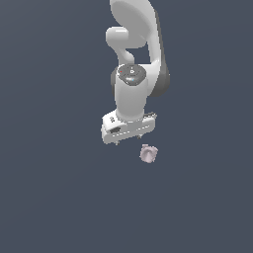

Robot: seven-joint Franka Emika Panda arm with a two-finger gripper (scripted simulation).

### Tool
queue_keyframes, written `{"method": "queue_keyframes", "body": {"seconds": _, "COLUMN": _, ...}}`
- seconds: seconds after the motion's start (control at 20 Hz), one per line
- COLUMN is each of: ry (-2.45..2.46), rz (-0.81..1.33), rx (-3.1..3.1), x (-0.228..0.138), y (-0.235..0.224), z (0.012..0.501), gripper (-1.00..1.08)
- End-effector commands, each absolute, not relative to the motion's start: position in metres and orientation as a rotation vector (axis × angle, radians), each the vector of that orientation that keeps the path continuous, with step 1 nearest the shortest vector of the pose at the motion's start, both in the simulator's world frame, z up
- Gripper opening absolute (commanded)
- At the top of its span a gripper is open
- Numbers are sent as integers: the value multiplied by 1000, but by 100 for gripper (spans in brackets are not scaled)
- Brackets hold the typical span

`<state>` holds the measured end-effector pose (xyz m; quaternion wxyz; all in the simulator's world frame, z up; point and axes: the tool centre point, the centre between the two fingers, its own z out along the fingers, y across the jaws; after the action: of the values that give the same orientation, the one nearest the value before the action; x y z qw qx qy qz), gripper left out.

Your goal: Pick up the object and move it to a goal position.

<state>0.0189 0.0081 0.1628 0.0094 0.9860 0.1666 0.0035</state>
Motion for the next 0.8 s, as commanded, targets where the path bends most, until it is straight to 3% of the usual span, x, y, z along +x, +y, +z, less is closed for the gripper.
{"method": "queue_keyframes", "body": {"seconds": 0.0, "ry": 656, "rz": 6, "rx": 3052, "x": 19, "y": 17, "z": 156, "gripper": 100}}
{"method": "queue_keyframes", "body": {"seconds": 0.75, "ry": 1424, "rz": -7, "rx": 2787, "x": 18, "y": 75, "z": 121, "gripper": 100}}
